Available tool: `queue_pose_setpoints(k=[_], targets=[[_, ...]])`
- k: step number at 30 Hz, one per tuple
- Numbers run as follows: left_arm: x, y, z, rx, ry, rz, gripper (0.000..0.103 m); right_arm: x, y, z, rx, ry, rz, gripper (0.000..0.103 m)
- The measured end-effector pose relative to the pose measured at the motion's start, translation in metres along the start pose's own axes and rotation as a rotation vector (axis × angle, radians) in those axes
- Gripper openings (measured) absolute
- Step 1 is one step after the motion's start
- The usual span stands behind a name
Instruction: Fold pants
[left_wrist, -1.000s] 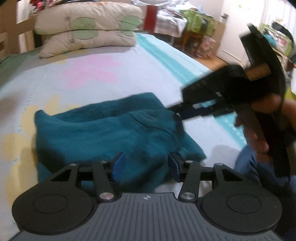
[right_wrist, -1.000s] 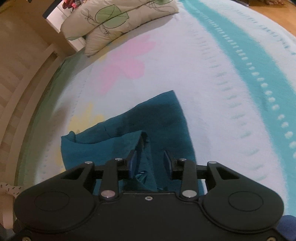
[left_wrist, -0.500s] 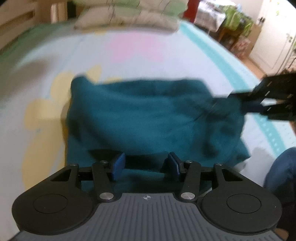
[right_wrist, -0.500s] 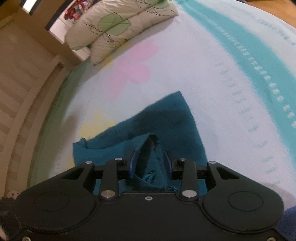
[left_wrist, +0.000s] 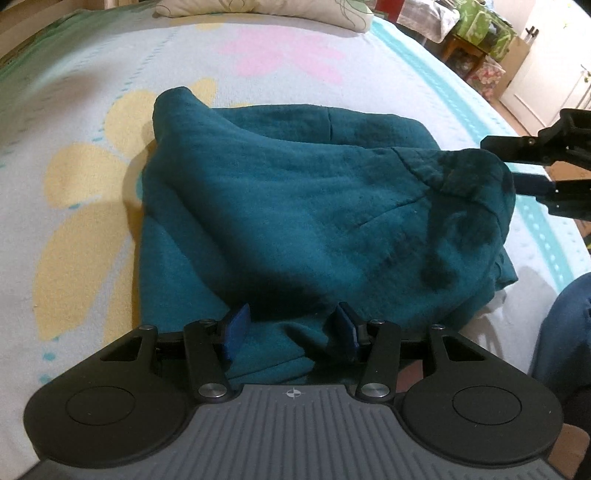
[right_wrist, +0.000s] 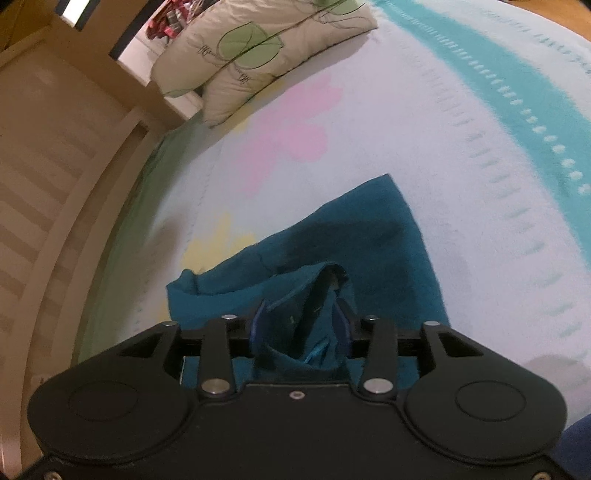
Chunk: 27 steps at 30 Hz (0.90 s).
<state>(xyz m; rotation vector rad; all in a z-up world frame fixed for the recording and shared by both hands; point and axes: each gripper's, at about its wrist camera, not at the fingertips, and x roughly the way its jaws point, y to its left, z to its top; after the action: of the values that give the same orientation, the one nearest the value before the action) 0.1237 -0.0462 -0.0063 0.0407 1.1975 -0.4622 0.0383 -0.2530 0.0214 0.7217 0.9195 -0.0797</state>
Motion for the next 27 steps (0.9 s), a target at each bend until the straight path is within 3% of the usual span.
queue_pose_setpoints(k=[3,8,11,15,18,25,27], targets=[[-0.001,0.000,-0.001,-0.001,-0.002,0.002,0.049,0.001,0.003,-0.011,-0.025,0.012,-0.008,0.054],[-0.001,0.003,-0.001,-0.006,-0.003,-0.011,0.049,-0.009,-0.006,-0.003,0.046,-0.056,0.013,0.055],[-0.001,0.004,0.000,-0.009,0.001,-0.013,0.049,0.003,-0.014,0.015,0.084,-0.006,0.000,0.064],[-0.001,0.004,-0.001,-0.010,-0.003,-0.009,0.050,0.015,-0.018,0.034,0.111,0.009,0.013,0.064],[0.000,0.004,-0.001,-0.005,-0.003,-0.007,0.050,0.032,-0.016,0.043,0.083,0.040,0.006,0.071],[-0.002,0.008,-0.001,-0.018,-0.005,-0.017,0.050,0.099,-0.028,0.034,0.072,0.216,-0.042,0.071],[-0.002,0.009,-0.001,-0.025,-0.008,-0.021,0.050,0.103,-0.030,0.030,0.061,0.198,0.026,0.071]])
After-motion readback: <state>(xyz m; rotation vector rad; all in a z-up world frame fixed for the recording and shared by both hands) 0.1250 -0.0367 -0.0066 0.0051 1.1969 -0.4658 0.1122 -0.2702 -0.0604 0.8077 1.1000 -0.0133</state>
